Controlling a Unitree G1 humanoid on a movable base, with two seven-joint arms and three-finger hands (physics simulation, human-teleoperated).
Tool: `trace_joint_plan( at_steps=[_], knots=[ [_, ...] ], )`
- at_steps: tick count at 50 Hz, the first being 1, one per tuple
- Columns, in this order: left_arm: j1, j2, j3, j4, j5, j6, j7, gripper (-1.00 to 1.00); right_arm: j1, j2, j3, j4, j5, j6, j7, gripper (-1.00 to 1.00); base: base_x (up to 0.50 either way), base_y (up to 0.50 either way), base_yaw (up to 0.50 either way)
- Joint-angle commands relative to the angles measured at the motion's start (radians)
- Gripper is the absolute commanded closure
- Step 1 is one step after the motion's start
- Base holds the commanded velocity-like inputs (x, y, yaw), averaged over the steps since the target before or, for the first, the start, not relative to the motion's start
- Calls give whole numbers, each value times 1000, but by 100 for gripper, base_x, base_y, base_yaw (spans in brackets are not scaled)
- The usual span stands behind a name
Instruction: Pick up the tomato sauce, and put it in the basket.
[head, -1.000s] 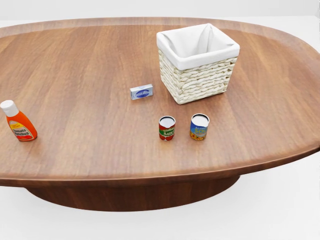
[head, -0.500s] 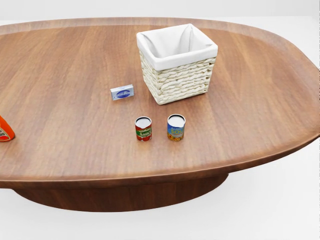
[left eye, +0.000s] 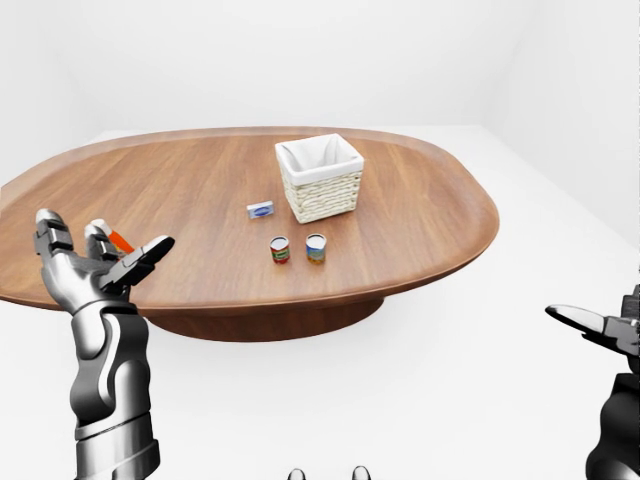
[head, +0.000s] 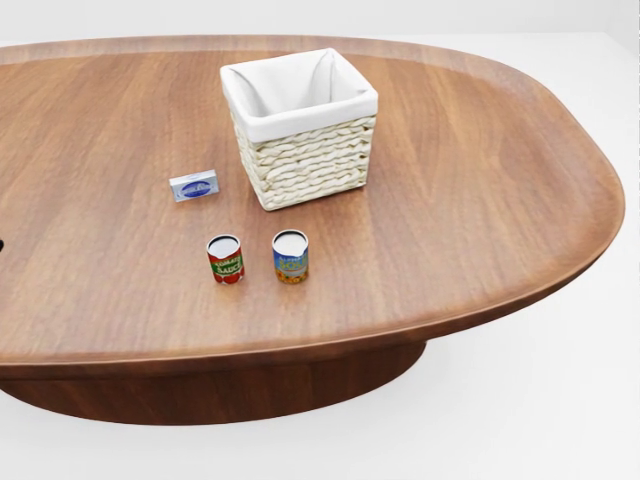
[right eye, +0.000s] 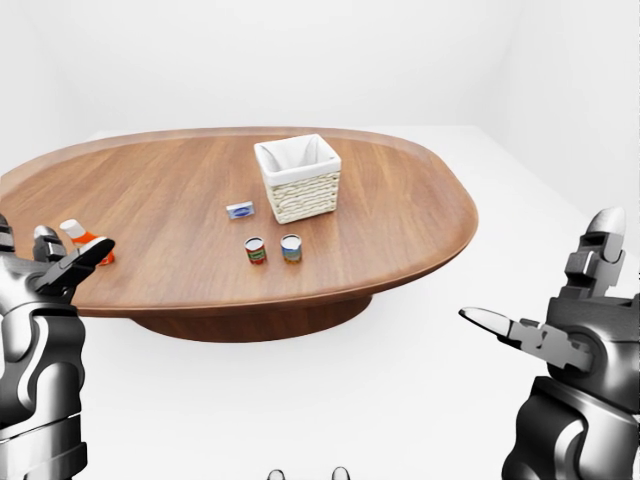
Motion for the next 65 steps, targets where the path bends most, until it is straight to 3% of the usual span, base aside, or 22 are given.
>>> trace_joint_plan(
  at_steps=[1, 16, 31, 65],
  knots=[
    [1, -2, -2, 0, 3, 0, -1, -100, -1, 3, 17, 5, -14, 0, 7, -100, 0, -33, 0],
    [2, -3, -1, 6, 5, 0, -5, -100, 6, 14, 29, 19, -28, 0, 17, -100, 0, -33, 0],
    [3, -3, -2, 12, 6, 0, -8, -100, 4, 14, 52, 32, -66, 0, 24, -100, 0, 0, 0],
    [0, -4, -5, 12, 10, 0, -8, -100, -3, 13, 66, 22, -77, 0, 27, -100, 22, 0, 0]
  ],
)
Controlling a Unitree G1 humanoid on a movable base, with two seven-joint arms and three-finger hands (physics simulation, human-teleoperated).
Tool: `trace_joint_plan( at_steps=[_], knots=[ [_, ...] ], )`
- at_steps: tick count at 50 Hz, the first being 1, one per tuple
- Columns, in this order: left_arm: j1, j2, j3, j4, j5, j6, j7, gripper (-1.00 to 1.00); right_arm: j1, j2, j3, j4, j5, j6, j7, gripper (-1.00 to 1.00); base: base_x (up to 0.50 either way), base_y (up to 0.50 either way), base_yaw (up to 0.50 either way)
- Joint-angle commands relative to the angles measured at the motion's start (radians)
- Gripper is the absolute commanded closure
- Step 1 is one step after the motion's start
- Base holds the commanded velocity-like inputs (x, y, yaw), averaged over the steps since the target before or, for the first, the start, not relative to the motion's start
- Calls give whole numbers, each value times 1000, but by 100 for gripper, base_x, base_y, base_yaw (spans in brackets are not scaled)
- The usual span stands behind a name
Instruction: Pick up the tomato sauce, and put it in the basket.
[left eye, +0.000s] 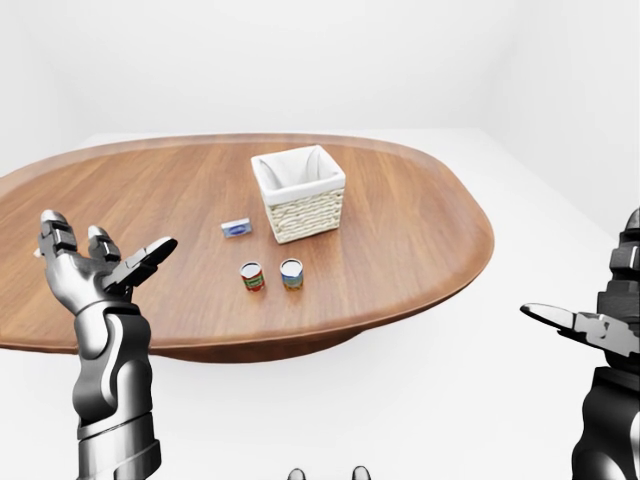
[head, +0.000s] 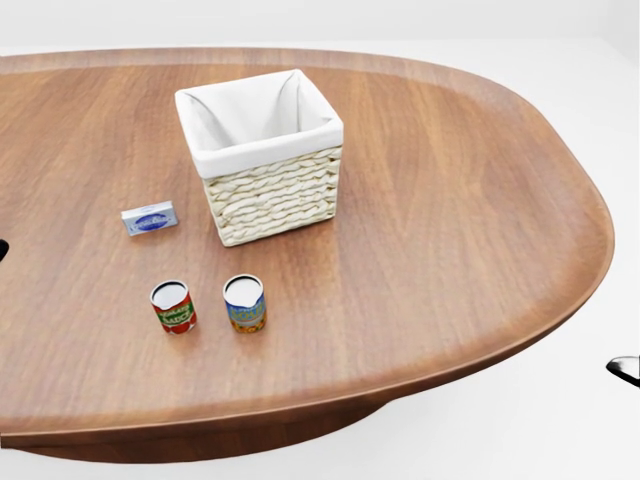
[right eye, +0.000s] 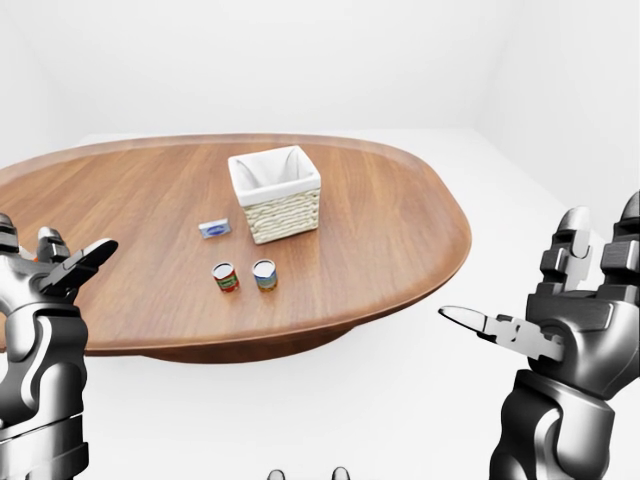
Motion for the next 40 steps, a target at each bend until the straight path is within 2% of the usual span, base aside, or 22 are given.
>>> trace_joint_plan(
  at_steps=[1, 40],
  knots=[
    [-1, 0, 0, 6, 1, 0, -2, -100, 2, 3, 5, 1, -4, 0, 4, -100, 22, 0, 0],
    [2, -3, -5, 5, 3, 0, -5, -100, 3, 6, 20, 19, -13, 0, 11, -100, 22, 0, 0]
  ],
)
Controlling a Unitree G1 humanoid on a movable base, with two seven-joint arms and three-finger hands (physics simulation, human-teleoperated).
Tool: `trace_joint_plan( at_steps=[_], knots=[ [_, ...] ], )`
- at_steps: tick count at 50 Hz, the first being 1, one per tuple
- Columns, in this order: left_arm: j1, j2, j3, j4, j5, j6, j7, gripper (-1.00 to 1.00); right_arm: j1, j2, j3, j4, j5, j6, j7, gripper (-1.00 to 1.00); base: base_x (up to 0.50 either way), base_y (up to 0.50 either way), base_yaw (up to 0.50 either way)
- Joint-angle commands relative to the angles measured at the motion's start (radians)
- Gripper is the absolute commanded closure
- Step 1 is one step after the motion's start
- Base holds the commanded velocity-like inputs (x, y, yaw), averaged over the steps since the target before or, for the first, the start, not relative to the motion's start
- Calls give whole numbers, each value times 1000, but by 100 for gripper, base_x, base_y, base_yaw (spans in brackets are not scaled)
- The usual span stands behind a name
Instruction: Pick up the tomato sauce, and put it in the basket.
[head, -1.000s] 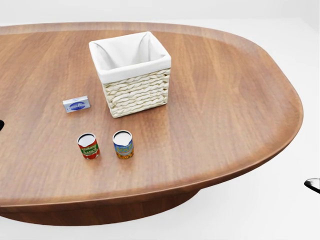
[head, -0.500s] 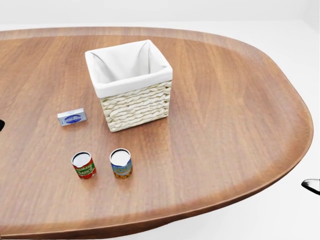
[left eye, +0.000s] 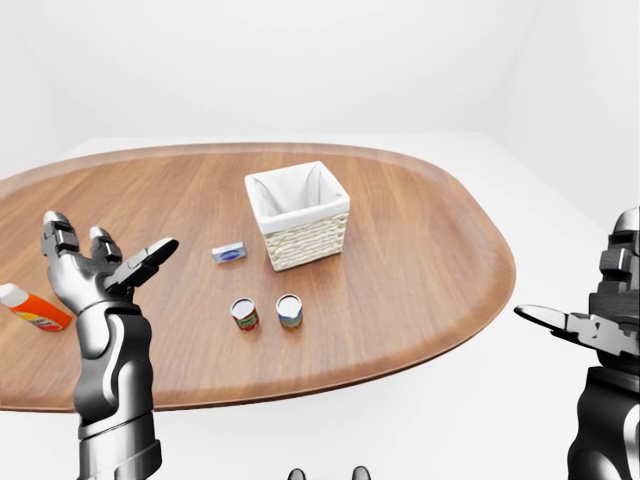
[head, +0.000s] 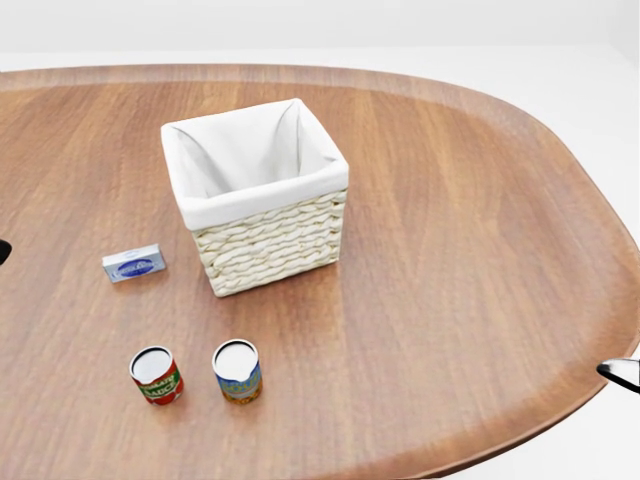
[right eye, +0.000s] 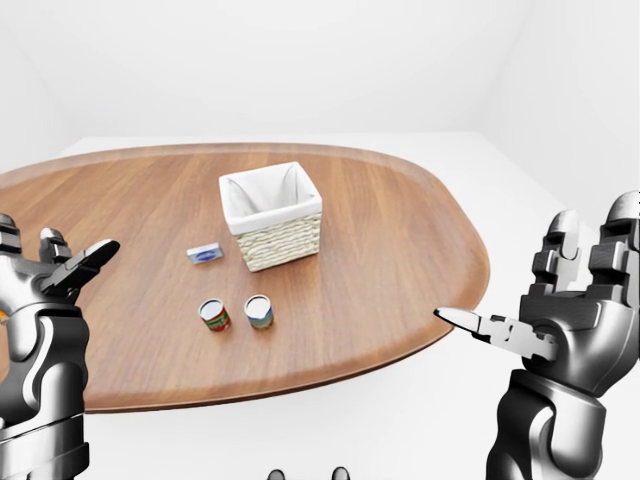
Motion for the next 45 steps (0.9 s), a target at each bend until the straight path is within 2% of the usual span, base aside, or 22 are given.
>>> trace_joint_plan(
  at_steps=[1, 37, 45],
  knots=[
    [1, -2, -3, -3, 1, 0, -3, -100, -4, -3, 7, -1, -3, 0, -2, -100, 22, 0, 0],
    [4, -8, -10, 9, 11, 0, -15, -100, 3, 7, 9, 4, -13, 0, -1, -100, 22, 0, 0],
    [8, -11, -14, 1, 25, 0, -24, -100, 8, 11, 2, 8, -3, 0, -2, -100, 2, 0, 0]
  ],
)
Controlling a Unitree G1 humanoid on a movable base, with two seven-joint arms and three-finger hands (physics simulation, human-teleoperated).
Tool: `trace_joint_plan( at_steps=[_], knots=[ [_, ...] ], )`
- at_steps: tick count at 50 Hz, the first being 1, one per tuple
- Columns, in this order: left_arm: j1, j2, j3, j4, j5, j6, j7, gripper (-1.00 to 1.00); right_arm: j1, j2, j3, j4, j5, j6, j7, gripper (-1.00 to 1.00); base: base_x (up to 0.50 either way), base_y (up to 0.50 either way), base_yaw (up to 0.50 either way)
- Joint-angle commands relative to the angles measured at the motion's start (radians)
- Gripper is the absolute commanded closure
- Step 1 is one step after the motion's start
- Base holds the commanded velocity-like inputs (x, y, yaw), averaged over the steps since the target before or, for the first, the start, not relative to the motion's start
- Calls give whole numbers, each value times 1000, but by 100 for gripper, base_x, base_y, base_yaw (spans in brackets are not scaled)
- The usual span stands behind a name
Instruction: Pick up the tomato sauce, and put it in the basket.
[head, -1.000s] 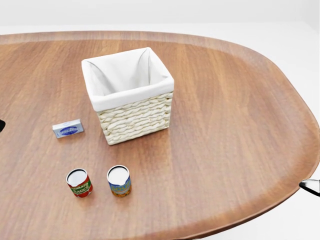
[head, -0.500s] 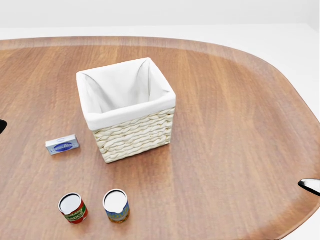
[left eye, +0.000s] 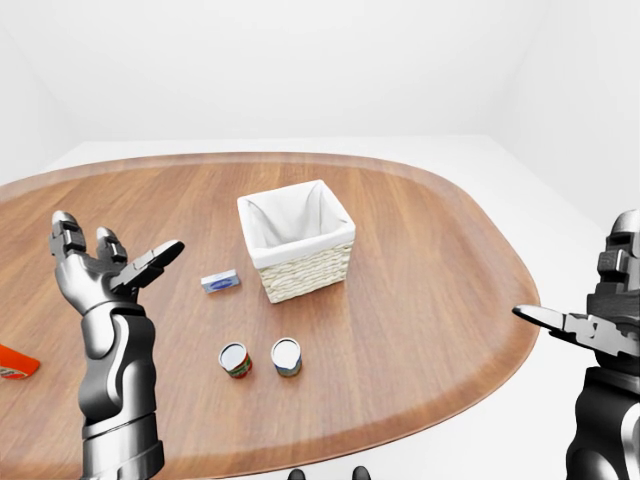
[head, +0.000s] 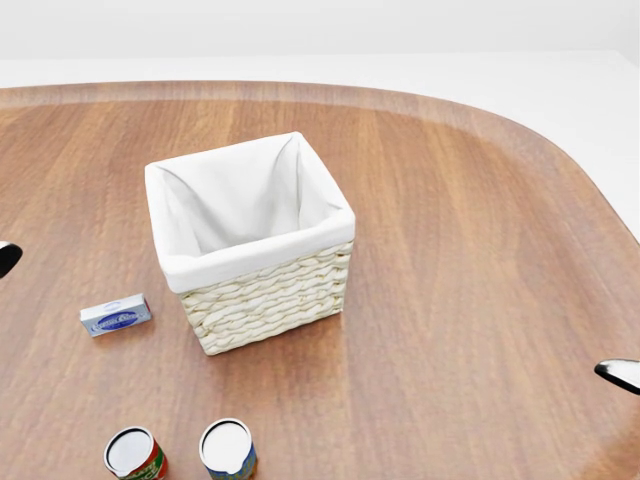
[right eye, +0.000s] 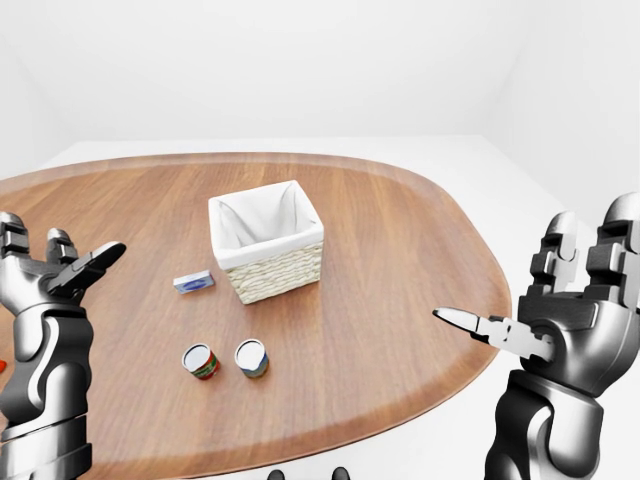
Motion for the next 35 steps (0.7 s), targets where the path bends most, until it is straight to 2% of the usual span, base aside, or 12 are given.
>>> trace_joint_plan(
  at_steps=[1, 12, 15, 19, 20, 23, 27, 35],
  knots=[
    [5, -4, -4, -5, 12, 0, -8, -100, 6, 5, -3, 6, 4, 0, 0, -100, 0, 0, 0],
    [2, -4, -7, -2, 22, 0, -13, -100, 4, 3, 5, 8, 0, 0, 0, -100, 0, 0, 0],
    [2, -2, -26, 10, 65, 0, -25, -100, 3, 2, 5, 7, 1, 0, -2, -100, 0, 0, 0],
    [-1, -10, -68, 41, 170, 0, -65, -100, 1, 0, 7, 8, 0, 0, -4, -100, 0, 0, 0],
    [5, -9, -102, 50, 243, 0, -81, -100, 1, 0, 7, 7, 0, 0, -4, -100, 0, 0, 0],
    [7, -25, -125, 54, 355, 0, -122, -100, 1, 0, 8, 10, -1, 0, -2, -100, 0, 0, 0],
    [41, -36, -181, 12, 578, 0, -168, -100, 0, -1, 7, 8, -1, 0, -3, -100, 0, 0, 0],
    [105, -64, -231, 9, 943, 0, -248, -100, -2, -3, 6, 8, 0, 0, -2, -100, 0, 0, 0]
  ],
)
